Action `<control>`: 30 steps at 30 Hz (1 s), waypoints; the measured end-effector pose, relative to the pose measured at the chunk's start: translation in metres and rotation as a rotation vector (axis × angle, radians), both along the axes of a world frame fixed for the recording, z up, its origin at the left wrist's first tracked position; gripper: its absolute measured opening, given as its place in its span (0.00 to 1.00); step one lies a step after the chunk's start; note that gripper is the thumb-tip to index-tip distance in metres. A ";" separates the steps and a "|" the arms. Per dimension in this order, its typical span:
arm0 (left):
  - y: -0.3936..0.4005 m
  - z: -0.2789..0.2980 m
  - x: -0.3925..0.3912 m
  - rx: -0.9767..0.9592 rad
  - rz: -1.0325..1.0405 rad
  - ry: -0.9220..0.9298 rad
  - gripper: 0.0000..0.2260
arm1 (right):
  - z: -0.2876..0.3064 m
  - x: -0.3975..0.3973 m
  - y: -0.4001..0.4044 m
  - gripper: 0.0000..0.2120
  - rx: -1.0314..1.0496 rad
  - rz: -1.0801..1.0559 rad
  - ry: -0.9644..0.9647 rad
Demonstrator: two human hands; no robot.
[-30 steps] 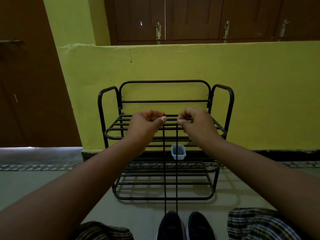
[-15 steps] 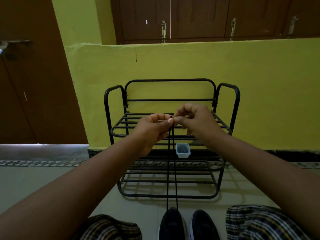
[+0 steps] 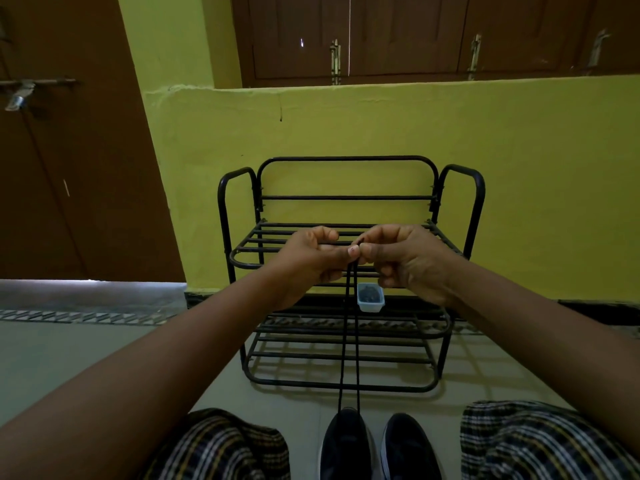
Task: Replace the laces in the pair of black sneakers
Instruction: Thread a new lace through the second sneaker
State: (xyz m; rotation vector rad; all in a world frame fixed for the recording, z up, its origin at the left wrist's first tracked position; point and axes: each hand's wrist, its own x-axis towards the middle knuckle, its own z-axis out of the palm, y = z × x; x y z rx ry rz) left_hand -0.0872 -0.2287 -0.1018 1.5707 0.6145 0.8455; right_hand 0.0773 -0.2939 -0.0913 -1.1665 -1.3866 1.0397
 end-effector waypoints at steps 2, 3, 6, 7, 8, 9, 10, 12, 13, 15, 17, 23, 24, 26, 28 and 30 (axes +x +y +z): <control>-0.002 0.000 0.002 -0.012 0.017 0.003 0.07 | 0.001 0.000 -0.001 0.02 0.010 -0.019 0.004; -0.003 0.000 0.003 -0.021 0.026 0.006 0.06 | 0.002 0.000 -0.002 0.03 0.019 -0.025 -0.002; -0.009 0.003 0.005 -0.032 0.054 0.021 0.05 | 0.004 -0.002 -0.004 0.03 0.062 -0.048 -0.042; -0.011 0.004 0.005 -0.031 0.074 0.026 0.05 | 0.004 -0.003 -0.004 0.03 0.076 -0.061 -0.057; -0.014 0.005 0.004 -0.030 0.100 0.035 0.06 | 0.003 -0.006 -0.004 0.03 0.088 -0.081 -0.075; -0.016 0.006 0.004 -0.024 0.126 0.049 0.07 | 0.003 -0.008 -0.003 0.04 0.101 -0.110 -0.099; -0.019 0.008 0.003 -0.011 0.147 0.075 0.07 | 0.003 -0.011 -0.003 0.05 0.111 -0.141 -0.118; -0.025 0.011 0.001 0.040 0.179 0.144 0.07 | 0.003 -0.018 -0.002 0.06 0.141 -0.189 -0.124; -0.029 0.012 0.000 0.066 0.197 0.168 0.08 | 0.005 -0.021 -0.003 0.06 0.159 -0.198 -0.118; -0.037 0.012 -0.001 0.102 0.235 0.166 0.08 | 0.007 -0.027 -0.004 0.06 0.194 -0.193 -0.123; -0.040 0.008 -0.001 0.120 0.264 0.132 0.06 | 0.007 -0.031 -0.006 0.05 0.221 -0.181 -0.153; -0.027 0.001 0.006 0.142 0.274 0.046 0.04 | 0.006 -0.023 -0.003 0.04 0.272 -0.291 -0.159; -0.025 0.000 0.009 0.141 0.268 0.032 0.03 | 0.005 -0.021 -0.002 0.04 0.271 -0.303 -0.150; -0.022 -0.002 0.014 0.139 0.255 0.007 0.02 | 0.002 -0.015 0.001 0.03 0.257 -0.323 -0.142; -0.017 -0.005 0.017 0.174 0.254 0.022 0.04 | -0.001 -0.010 0.003 0.03 0.242 -0.327 -0.156; -0.013 -0.006 0.017 0.211 0.251 0.032 0.04 | -0.004 -0.006 0.005 0.02 0.247 -0.326 -0.175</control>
